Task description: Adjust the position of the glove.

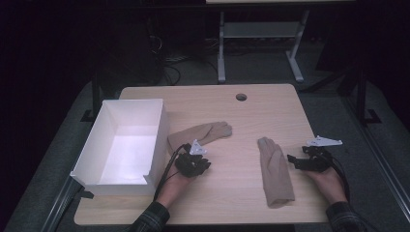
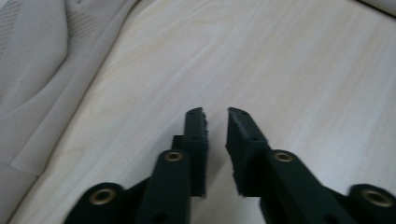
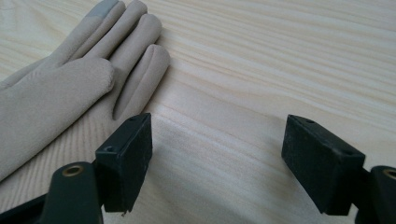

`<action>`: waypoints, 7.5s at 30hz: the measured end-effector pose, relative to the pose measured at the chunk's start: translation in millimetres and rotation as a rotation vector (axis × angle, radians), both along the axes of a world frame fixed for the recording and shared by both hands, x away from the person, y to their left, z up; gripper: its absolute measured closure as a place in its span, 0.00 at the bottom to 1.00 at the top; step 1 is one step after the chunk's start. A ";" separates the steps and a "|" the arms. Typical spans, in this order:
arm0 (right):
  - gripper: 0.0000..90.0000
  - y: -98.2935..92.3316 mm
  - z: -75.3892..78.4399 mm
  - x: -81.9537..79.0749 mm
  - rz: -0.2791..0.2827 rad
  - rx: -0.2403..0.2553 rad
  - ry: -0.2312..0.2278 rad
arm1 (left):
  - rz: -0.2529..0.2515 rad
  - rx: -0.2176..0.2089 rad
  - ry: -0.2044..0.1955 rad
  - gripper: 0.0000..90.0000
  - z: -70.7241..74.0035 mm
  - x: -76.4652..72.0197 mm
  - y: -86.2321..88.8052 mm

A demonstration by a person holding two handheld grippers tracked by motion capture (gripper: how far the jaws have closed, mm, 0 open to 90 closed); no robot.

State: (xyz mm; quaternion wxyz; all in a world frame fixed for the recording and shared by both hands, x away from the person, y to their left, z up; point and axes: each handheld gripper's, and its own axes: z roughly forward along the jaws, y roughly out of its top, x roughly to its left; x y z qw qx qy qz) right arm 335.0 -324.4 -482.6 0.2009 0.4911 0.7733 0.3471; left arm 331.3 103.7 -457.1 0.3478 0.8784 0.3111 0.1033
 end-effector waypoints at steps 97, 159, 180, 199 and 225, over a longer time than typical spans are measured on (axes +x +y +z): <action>0.26 0.9 0.0 -0.5 0.009 0.001 0.004 | 0.156 0.025 0.030 1.00 -2.6 76.3 -1.3; 0.25 1.4 0.0 -0.7 0.019 0.000 0.003 | -0.067 0.013 0.089 0.69 13.6 1.9 -22.0; 0.25 1.9 0.0 -0.7 0.017 0.000 0.003 | 0.003 0.013 0.078 0.64 -2.1 38.7 -28.7; 0.25 2.5 0.0 -1.7 0.026 -0.001 0.002 | -0.012 -0.020 0.085 0.94 -4.2 33.2 -32.3; 1.00 23.3 10.7 -14.6 0.289 0.083 0.052 | 0.007 -0.119 0.119 0.94 -2.2 37.8 -28.4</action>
